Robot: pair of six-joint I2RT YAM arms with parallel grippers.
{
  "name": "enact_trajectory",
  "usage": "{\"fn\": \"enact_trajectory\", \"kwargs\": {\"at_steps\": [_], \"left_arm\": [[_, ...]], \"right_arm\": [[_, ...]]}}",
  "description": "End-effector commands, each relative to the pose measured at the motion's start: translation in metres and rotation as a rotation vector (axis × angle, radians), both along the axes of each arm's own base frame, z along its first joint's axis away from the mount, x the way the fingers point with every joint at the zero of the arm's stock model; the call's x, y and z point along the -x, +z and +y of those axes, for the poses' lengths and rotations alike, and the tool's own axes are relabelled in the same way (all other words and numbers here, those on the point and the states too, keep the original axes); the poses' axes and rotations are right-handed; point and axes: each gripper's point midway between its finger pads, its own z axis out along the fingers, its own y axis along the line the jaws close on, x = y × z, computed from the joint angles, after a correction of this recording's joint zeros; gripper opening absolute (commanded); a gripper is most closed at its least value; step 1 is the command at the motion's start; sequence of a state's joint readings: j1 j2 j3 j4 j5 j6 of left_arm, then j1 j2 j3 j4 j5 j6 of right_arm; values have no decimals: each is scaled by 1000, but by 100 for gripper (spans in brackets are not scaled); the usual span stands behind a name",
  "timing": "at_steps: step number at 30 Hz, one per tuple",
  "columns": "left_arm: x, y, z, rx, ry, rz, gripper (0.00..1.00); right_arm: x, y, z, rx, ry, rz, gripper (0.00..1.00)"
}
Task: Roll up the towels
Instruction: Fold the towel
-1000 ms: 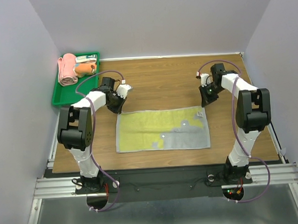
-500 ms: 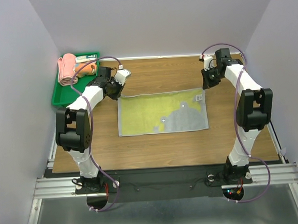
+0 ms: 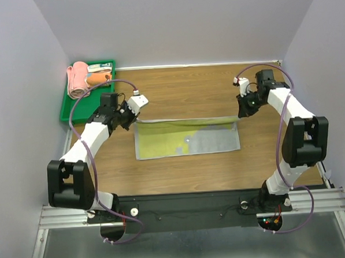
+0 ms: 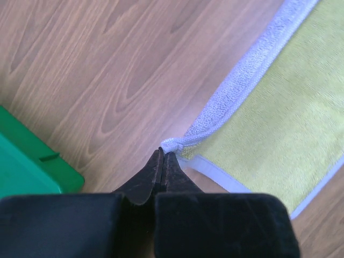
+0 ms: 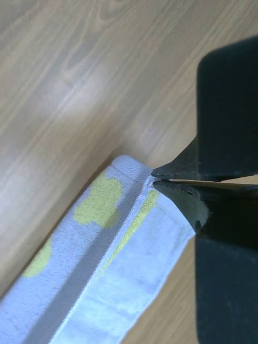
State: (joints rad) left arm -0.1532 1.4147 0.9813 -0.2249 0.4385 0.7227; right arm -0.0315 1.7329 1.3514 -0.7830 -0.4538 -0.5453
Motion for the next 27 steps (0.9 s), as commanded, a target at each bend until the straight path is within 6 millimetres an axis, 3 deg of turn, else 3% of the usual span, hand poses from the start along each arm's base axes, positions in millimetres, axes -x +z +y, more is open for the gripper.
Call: {"fn": "enact_trajectory", "kwargs": {"at_steps": [1,9,13,16,20,27], "left_arm": [[23,-5,-1,-30,-125,-32,0],[59,-35,3,-93,-234,39,0],[72,-41,3,-101,-279,48,0],[78,-62,8,-129,-281,72,0],[80,-79,8,-138,-277,134,0],[82,-89,9,-148,-279,168,0]], "right_arm": [[12,10,0,5,87,-72,1],[64,-4,9,-22,196,1,0],[84,-20,8,-18,223,49,1],[99,-41,10,-36,225,118,1],[104,-57,12,-59,210,185,1],[94,-56,11,-51,197,176,1]]}}
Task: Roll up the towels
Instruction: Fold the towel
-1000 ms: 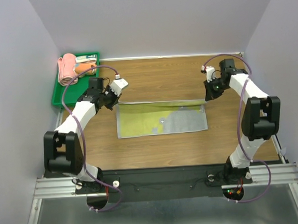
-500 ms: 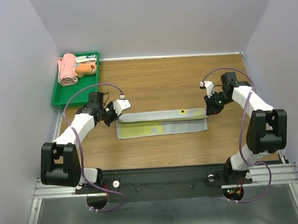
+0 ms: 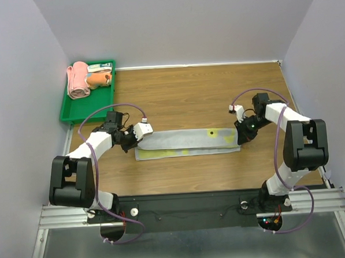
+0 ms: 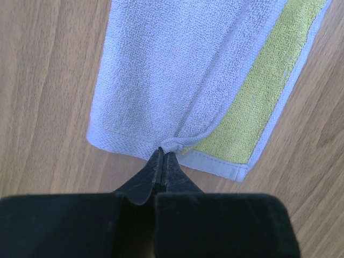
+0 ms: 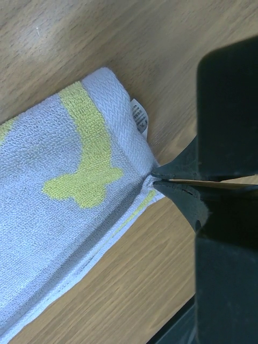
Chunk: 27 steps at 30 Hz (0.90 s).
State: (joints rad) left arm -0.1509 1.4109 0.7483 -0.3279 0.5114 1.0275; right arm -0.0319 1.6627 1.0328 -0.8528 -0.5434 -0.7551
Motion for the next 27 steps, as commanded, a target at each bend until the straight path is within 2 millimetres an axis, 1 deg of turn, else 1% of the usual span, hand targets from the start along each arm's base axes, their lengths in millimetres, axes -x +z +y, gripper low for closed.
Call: {"fn": "enact_trajectory", "kwargs": {"at_steps": [1,3,4,5,6,7,9,12,15,18,21,22,24,25,27], "left_arm": [[0,2,0,-12,-17,-18,0],[-1,3,1,-12,-6,-16,0],[-3,6,1,-14,-8,-25,0],[-2,8,1,-17,-7,-20,0],[-3,11,1,-17,-8,-25,0],[-6,20,0,-13,-10,-46,0],[-1,27,0,-9,-21,-41,0],[4,44,-2,-1,-45,-64,0],[13,49,-2,-1,-70,-49,0],[24,47,-1,-9,-99,-18,0],[35,39,-1,-16,-124,27,0],[42,33,-1,-19,-134,56,0],[48,27,-2,-22,-152,82,0],[54,20,-4,-27,-165,107,0],[57,10,-3,-48,-170,121,0]], "right_arm": [[-13,8,-2,-3,-5,-38,1],[-15,12,-2,-3,-9,-50,0],[-16,14,-2,-3,-10,-58,0],[-20,20,-2,-1,-14,-75,1],[-22,25,-2,-1,-14,-89,1],[-23,29,-2,1,-16,-98,1],[-25,38,-3,6,-16,-124,1],[-25,42,-5,16,-15,-133,1],[-21,38,-6,26,-7,-123,0],[-19,32,-6,26,-2,-106,1],[-17,27,-6,26,1,-89,1],[-15,24,-6,26,4,-80,1],[-14,18,-7,32,3,-63,1],[-14,15,-8,34,4,-56,1],[-12,7,-9,38,5,-39,1]]}}
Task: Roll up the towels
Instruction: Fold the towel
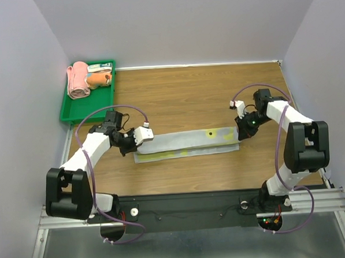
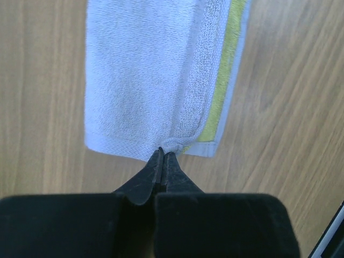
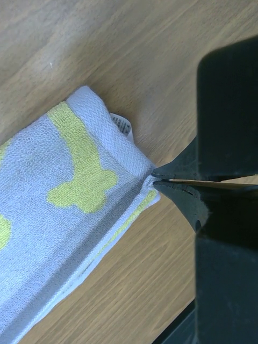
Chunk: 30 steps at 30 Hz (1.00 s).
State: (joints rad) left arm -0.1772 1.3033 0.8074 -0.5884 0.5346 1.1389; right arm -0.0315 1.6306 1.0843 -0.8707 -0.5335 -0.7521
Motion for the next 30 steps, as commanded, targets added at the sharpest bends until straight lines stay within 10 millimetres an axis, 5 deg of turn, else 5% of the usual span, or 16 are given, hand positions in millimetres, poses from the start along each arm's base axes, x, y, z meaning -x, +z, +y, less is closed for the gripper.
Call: {"fn": "enact_trajectory", "kwargs": {"at_steps": [1,7,16,30], "left_arm": [[27,-27,0,-39,-53,102,0],[31,-53,6,-98,-27,148,0],[23,-54,7,-110,-10,139,0],[5,-5,-2,-55,-11,75,0]], "right_arm": [[3,-14,-7,27,8,29,1],[4,-27,-8,36,0,58,0],[5,-29,-8,34,0,61,1],[0,25,2,-23,6,-41,1]]}}
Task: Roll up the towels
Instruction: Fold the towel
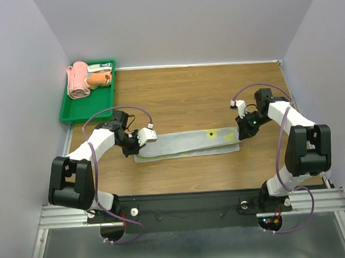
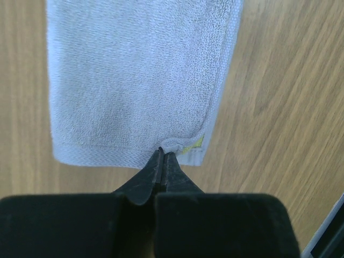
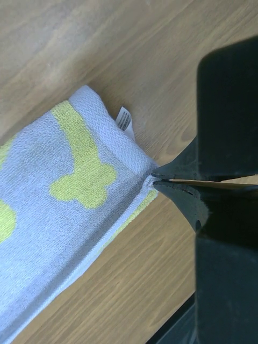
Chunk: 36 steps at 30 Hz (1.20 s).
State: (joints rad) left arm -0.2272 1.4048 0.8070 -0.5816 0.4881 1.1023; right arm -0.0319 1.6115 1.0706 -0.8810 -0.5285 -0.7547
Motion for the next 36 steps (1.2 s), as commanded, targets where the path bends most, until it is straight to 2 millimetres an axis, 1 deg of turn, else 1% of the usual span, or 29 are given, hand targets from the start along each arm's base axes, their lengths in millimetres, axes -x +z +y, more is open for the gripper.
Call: {"fn": "enact_trajectory", "kwargs": {"at_steps": [1,3,5,8,11,15,20,23,26,27,29,31,33,36], "left_arm": [[-4,22,2,0,-10,-31,0],[-2,21,3,-4,-10,-28,0],[-2,16,3,-8,0,-19,0],[-1,10,2,-3,4,-1,0],[-1,7,1,2,8,4,0],[-1,3,1,1,12,15,0],[-4,-3,3,-11,25,19,0],[-2,-9,4,-18,34,37,0],[0,-14,6,-30,39,44,0],[-1,-15,8,-38,40,41,0],[-2,-18,10,-54,36,39,0],[-2,-21,14,-75,29,37,0],[0,-23,17,-95,7,39,0],[7,-24,21,-115,-26,46,0]], "right_arm": [[-4,23,4,-33,7,-37,1],[1,16,6,-47,11,-5,0],[11,8,11,-77,11,44,1],[18,-3,15,-90,13,87,1],[20,-13,17,-103,1,118,1],[21,-22,21,-127,-17,156,1],[26,-46,16,-91,-31,214,1],[33,-55,14,-67,-29,234,1],[37,-64,4,4,-19,218,1],[33,-68,-6,61,-19,192,1],[33,-73,-17,122,-2,166,1],[26,-72,-28,186,-1,125,0],[20,-68,-29,193,0,103,1],[18,-64,-30,197,8,84,1]]}}
